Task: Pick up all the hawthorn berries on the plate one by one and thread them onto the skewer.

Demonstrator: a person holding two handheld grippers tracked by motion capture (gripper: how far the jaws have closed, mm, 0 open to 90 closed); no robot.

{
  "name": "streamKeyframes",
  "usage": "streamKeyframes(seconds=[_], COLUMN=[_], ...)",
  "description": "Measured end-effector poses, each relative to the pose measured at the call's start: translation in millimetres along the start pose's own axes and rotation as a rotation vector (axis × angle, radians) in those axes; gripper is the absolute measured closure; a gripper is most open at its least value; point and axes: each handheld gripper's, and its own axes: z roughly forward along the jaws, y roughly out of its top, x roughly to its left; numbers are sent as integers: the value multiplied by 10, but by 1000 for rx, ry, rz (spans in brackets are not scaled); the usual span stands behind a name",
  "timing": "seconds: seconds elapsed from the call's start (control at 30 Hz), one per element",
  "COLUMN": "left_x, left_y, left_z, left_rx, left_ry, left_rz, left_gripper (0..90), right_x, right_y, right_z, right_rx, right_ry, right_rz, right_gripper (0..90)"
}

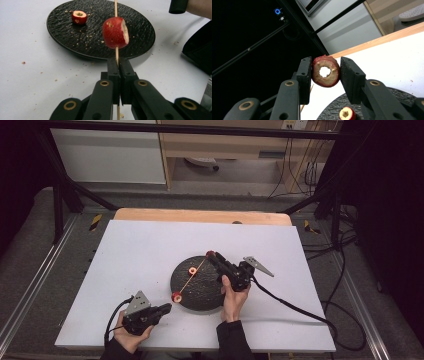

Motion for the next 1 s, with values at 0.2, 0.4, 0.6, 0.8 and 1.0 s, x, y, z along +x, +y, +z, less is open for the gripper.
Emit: streamKeyframes(seconds=[0.2,0.4,0.6,0.8,1.0], left_x=[-47,-80,-98,-129,-189], left_y=[-1,5,8,16,40], left_z=[42,73,98,125,173], left_rx=[3,-2,-8,-37,-63], left_ry=[-3,-7,-1,6,23], left_rz=[-5,-12,-16,-33,-53], left_gripper=[882,882,882,882,882], right_x=[-11,-6,-4,-7,-4], right_y=[-18,-33,-52,-69,-86], right_z=[12,11,11,15,18], right_rx=[-20,-28,-34,-41,-43], right_ry=[2,11,18,29,40], right_rz=[10,18,31,44,62], right_gripper=[629,629,629,630,630])
